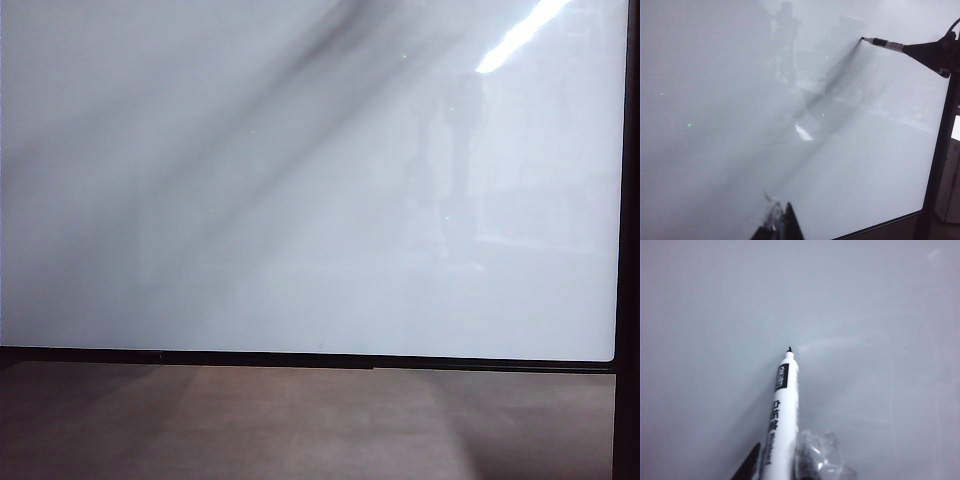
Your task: Reach to the right to find the marker pen, pick it up, and write the number 9 on the whiteboard.
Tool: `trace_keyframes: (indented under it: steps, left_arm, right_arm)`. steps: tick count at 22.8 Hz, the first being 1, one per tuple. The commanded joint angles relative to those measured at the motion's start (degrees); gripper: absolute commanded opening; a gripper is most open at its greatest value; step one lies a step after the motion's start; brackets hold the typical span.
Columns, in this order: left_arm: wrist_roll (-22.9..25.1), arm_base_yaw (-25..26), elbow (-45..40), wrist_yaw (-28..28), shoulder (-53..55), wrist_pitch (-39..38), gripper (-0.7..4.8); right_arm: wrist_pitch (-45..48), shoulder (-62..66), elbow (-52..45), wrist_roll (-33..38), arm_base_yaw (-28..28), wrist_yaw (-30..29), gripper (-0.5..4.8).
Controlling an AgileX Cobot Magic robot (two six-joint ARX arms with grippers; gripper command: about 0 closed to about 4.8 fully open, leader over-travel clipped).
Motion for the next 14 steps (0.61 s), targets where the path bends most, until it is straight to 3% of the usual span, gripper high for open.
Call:
trace_keyframes:
  steps: [1,14]
  left_arm:
    - [-0.2,0.1,0.2,0.2,0.0,0.7,-0.05]
    - [-0.2,0.1,0.2,0.2,0.0,0.7,-0.05]
  right_arm:
    - [-1.4,-0.1,0.4,-0.2,-0.6,0.5,-0.06]
    - [-4.6,0.1,-2.8,-0.1,-0.5,0.7,-0.06]
